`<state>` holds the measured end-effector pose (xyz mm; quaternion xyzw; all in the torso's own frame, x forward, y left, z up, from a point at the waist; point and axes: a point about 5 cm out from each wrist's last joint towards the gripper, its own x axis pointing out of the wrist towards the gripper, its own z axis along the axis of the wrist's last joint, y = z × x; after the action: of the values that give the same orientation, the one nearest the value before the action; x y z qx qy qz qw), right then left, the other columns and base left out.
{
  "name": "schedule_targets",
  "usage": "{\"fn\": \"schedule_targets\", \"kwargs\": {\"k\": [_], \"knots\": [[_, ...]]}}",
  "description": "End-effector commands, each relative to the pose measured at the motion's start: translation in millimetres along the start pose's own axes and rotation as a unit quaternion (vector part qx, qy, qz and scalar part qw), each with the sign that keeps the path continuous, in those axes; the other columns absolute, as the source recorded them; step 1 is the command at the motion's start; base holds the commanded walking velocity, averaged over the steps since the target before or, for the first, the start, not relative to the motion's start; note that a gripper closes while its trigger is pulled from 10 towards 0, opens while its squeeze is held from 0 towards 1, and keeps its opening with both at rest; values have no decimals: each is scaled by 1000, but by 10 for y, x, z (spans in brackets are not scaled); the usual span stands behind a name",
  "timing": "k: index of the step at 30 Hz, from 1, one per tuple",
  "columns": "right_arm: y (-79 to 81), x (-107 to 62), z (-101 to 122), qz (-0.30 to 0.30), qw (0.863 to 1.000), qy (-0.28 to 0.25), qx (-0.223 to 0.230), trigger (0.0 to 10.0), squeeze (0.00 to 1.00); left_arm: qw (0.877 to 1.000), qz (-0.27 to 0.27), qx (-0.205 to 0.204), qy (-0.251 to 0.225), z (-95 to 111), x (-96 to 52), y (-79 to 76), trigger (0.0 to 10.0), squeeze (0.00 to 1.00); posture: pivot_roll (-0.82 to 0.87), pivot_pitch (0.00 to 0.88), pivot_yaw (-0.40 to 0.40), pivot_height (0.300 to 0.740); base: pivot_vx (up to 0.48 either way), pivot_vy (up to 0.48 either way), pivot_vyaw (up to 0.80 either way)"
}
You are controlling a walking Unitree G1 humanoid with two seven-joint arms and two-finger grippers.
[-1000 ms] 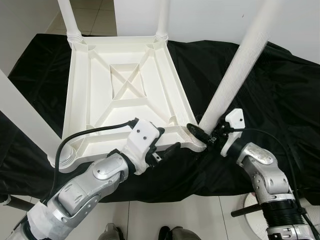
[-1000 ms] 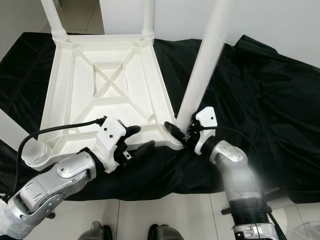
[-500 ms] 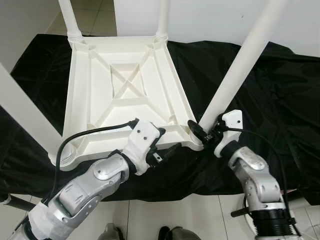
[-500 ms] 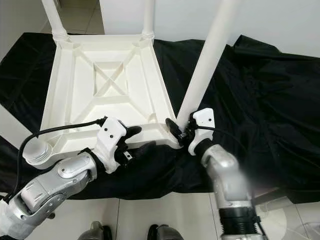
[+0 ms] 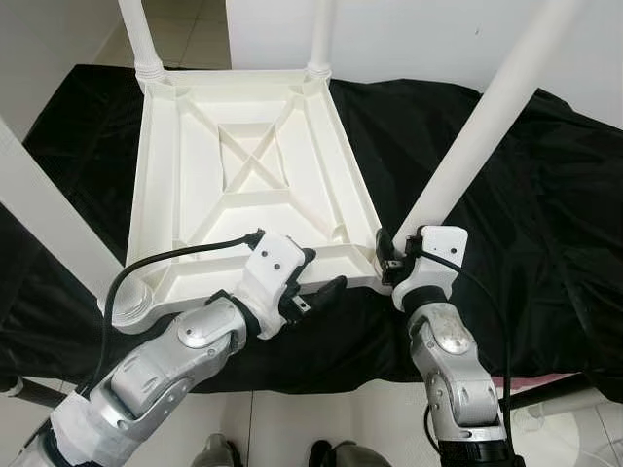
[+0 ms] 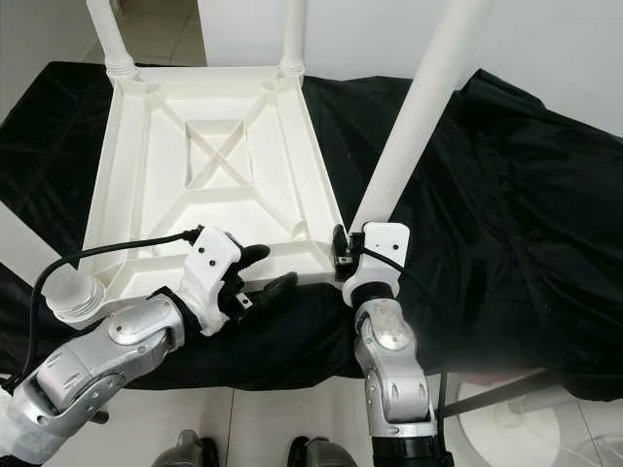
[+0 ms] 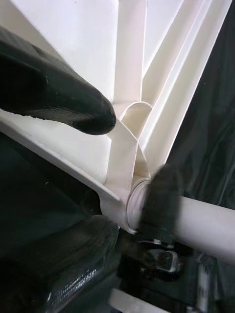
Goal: Building children table
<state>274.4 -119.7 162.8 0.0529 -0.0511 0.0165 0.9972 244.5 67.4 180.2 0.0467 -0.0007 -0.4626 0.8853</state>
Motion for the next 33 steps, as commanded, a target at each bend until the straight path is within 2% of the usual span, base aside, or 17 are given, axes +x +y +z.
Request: {"fn": "schedule_targets", "kwargs": {"k": [1, 4, 6, 7, 8, 11, 14, 18, 24, 28, 29, 31, 32, 33], "knots": [[23, -9, 6, 21, 999, -5, 34, 10000, 1000, 991, -137, -1, 3, -8, -19, -190, 10000, 0, -46, 170, -41, 740, 0, 0, 0], [-8, -3, 33, 31, 999, -11, 38, 10000, 1000, 990, -139, -1, 3, -13, -13, -196, 10000, 0, -46, 170, -41, 740, 0, 0, 0], [-73, -16, 57, 86, 996, -10, 25, 10000, 1000, 990, -139, -6, 1, -2, -8, -188, 10000, 0, -51, 169, -38, 740, 0, 0, 0], [-73, -16, 57, 86, 996, -10, 25, 10000, 1000, 990, -139, -6, 1, -2, -8, -188, 10000, 0, -51, 169, -38, 740, 0, 0, 0], [-199, -39, 73, 145, 989, -8, -8, 10000, 0, 990, -143, -8, 3, -7, -9, -195, 10000, 0, -56, 167, -37, 740, 0, 0, 0], [-267, -52, 95, 172, 985, -10, -23, 10000, 0, 989, -145, -7, 5, -14, -14, -206, 10000, 0, -59, 169, -36, 740, 0, 0, 0], [-302, -34, 160, 256, 966, -11, -34, 10000, 0, 989, -149, -11, 3, -3, -6, -223, 10000, 0, -62, 169, -37, 740, 0, 0, 0], [-353, 54, 186, 309, 950, -1, -43, 10000, 0, 988, -151, -12, 2, -4, -5, -241, 10000, 0, -62, 169, -39, 740, 0, 0, 0], [-361, 176, 181, 341, 938, 8, -69, 10000, 0, 989, -150, -11, 3, -10, -3, -237, 10000, 0, -54, 172, -42, 740, 0, 0, 0], [-362, 199, 179, 349, 935, 12, -70, 10000, 0, 989, -149, -11, 3, -9, -2, -236, 10000, 0, -54, 172, -42, 740, 0, 0, 0], [-375, 210, 157, 352, 933, 19, -75, 4627, 0, 989, -147, -11, 2, -8, -5, -235, 10000, 0, -52, 171, -45, 740, 0, 0, 0], [-375, 210, 157, 352, 933, 19, -75, 4627, 0, 989, -147, -11, 2, -8, -5, -235, 10000, 0, -52, 171, -45, 740, 0, 0, 0], [-414, 184, 110, 354, 932, 31, -74, 0, 0, 989, -144, -11, 4, -19, -13, -228, 10000, 0, -48, 165, -55, 740, 0, 0, 0], [-450, 145, 67, 348, 934, 39, -67, 0, 0, 990, -140, -8, 8, -36, -18, -213, 10000, 0, -47, 158, -52, 740, 0, 0, 0]]}}
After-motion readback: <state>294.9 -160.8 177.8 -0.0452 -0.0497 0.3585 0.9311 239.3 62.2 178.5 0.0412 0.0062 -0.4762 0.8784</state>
